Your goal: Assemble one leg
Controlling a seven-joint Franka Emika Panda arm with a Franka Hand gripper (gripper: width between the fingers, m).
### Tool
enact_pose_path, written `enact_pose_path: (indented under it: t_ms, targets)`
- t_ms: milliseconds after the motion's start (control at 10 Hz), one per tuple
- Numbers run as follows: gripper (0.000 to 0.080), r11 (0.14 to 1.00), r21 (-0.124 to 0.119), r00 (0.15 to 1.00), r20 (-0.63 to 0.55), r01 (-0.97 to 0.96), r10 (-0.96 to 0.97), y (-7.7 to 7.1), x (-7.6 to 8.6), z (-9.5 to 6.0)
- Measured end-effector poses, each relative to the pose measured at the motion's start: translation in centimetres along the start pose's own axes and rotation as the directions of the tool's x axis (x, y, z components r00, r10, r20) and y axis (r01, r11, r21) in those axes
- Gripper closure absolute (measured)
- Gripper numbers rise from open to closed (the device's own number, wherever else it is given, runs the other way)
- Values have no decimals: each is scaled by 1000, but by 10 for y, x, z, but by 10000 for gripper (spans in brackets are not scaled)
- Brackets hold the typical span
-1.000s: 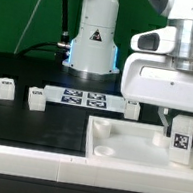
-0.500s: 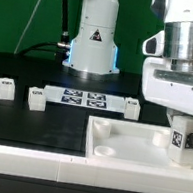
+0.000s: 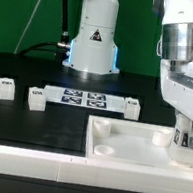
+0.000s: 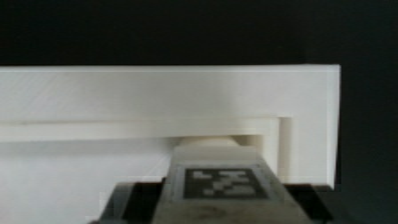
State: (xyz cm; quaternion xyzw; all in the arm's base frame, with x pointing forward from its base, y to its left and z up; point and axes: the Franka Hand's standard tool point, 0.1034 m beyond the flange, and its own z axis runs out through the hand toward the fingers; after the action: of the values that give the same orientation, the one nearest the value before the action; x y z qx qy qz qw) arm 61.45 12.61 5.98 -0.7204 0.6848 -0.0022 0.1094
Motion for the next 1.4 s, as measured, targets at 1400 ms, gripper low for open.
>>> enact_pose_path:
  t_ms: [1400]
  targets:
    - [150,56,-98,65,88,994,-994,-2,4,-4]
